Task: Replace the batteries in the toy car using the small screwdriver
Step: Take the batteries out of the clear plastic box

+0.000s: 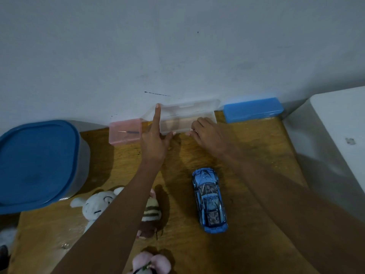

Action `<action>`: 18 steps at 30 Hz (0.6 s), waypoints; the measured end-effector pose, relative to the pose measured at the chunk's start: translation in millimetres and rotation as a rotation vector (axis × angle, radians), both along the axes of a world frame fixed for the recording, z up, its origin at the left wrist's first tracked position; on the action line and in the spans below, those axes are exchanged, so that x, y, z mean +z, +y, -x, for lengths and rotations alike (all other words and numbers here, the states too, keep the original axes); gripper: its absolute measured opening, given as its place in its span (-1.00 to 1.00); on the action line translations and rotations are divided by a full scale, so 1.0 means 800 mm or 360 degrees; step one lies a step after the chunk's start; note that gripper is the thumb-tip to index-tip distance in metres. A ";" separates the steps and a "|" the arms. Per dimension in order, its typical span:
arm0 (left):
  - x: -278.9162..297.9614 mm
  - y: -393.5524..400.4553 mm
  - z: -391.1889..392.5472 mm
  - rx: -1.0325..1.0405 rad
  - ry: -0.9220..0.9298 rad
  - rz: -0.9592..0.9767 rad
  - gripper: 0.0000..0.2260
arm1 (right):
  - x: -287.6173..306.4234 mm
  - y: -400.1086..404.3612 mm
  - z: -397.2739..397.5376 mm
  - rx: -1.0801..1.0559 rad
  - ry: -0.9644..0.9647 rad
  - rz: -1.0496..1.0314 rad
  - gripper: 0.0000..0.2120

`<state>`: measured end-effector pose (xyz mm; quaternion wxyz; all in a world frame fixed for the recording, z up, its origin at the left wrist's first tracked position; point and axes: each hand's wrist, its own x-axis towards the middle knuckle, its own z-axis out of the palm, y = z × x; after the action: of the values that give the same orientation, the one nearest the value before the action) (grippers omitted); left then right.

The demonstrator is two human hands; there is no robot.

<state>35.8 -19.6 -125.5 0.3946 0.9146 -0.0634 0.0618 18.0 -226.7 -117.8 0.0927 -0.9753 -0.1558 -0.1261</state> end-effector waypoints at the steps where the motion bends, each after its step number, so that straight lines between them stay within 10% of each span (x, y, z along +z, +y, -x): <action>1: 0.001 -0.001 0.001 0.0012 -0.0003 -0.0009 -0.05 | -0.004 -0.002 0.005 0.0034 0.0047 0.0014 -0.71; 18: -0.003 0.000 0.002 0.0011 -0.0031 -0.0051 -0.05 | -0.018 -0.005 0.036 0.0047 -0.0100 -0.0115 -0.79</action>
<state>33.9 -19.5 -128.3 0.3789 0.9204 -0.0649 0.0711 -10.5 -230.8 -132.5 0.1249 -0.9645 -0.1684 -0.1608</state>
